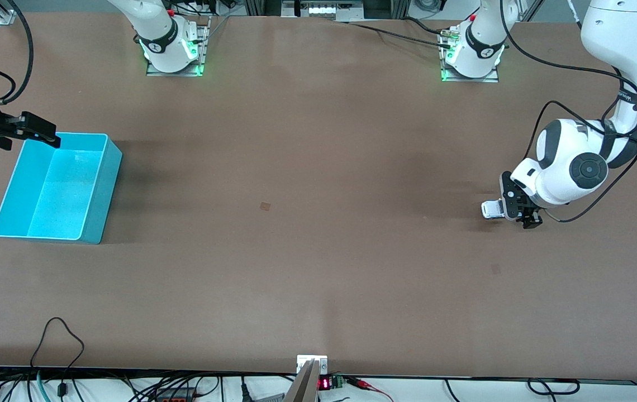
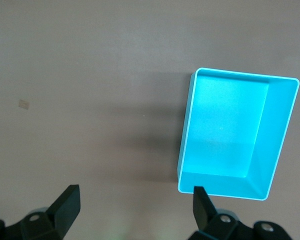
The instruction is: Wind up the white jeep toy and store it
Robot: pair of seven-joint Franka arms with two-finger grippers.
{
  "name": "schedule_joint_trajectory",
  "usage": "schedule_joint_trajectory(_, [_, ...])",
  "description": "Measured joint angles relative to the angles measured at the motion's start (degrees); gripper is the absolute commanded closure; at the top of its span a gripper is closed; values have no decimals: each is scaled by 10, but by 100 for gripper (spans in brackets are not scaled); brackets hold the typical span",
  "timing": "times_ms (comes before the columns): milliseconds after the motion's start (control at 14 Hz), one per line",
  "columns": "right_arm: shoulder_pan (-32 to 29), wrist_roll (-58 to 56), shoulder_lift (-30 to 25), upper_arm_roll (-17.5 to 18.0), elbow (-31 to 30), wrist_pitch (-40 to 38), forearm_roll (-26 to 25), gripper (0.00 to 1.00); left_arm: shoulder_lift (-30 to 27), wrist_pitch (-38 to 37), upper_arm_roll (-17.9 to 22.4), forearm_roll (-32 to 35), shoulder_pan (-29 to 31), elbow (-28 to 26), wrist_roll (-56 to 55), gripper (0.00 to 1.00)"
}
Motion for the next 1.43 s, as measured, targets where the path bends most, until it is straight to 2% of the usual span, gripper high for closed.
schedule_joint_trajectory(716, [-1,0,0,-2,-1,2,0,0,4,30,-3,-1,17,-21,24,0])
schedule_joint_trajectory(1074, [-1,0,0,-2,-1,2,0,0,12,32,-5,-79,18,-22,111,0])
schedule_joint_trajectory(1432, [-1,0,0,-2,-2,2,0,0,14,33,-5,-87,19,-22,122,0])
